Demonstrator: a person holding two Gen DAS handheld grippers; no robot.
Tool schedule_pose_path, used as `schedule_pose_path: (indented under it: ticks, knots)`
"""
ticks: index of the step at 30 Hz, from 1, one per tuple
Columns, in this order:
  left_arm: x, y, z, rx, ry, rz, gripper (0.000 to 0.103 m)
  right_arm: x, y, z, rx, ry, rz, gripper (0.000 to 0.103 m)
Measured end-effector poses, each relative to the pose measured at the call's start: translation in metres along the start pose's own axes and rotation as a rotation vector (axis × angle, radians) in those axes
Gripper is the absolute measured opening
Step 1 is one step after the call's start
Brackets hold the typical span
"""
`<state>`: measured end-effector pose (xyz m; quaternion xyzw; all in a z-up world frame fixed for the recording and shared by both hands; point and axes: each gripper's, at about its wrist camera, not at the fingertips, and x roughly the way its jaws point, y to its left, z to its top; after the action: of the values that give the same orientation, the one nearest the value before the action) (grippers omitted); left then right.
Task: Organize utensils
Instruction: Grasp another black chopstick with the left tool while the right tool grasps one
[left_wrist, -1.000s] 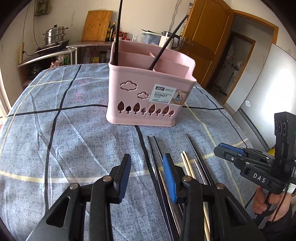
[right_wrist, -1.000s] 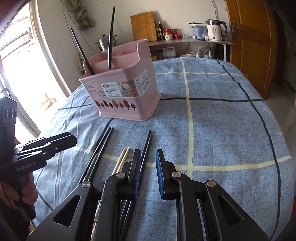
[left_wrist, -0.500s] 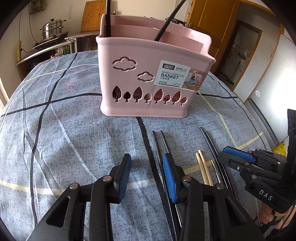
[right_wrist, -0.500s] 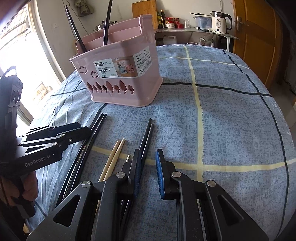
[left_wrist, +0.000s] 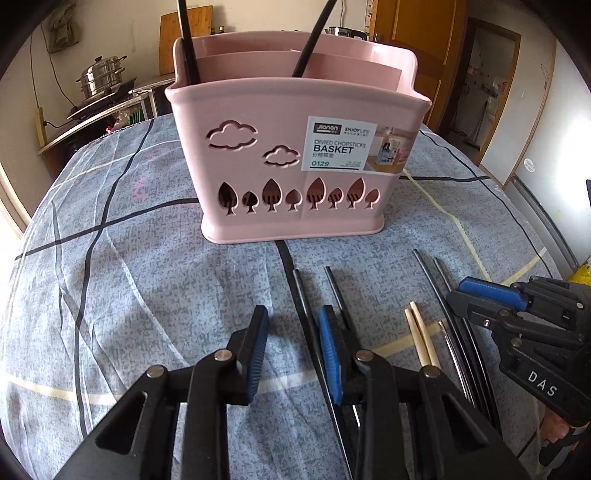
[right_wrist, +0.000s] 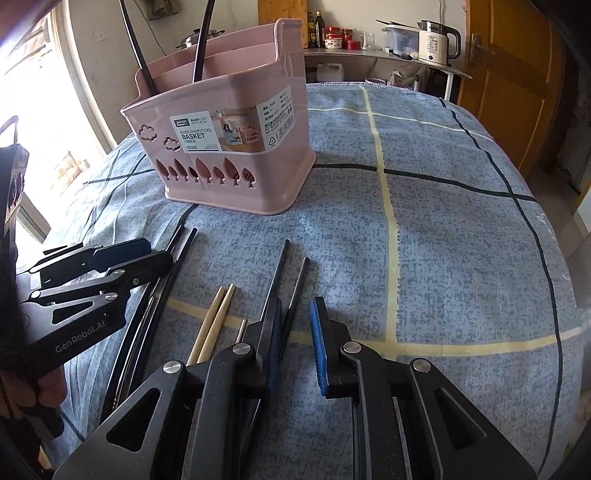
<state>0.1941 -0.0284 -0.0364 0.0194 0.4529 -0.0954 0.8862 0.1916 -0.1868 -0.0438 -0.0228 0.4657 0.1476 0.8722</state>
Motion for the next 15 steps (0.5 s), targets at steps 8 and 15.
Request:
schedule_pose_path:
  ticks: [8, 15]
  knots:
    - [-0.001, -0.003, 0.0, 0.019, 0.007, 0.0, 0.008, 0.002, -0.001, 0.002, 0.006, -0.004, -0.009, 0.008]
    - [-0.021, -0.001, 0.0, -0.004, -0.017, -0.052, 0.007, -0.019, -0.009, 0.003, 0.033, -0.055, 0.031, 0.007]
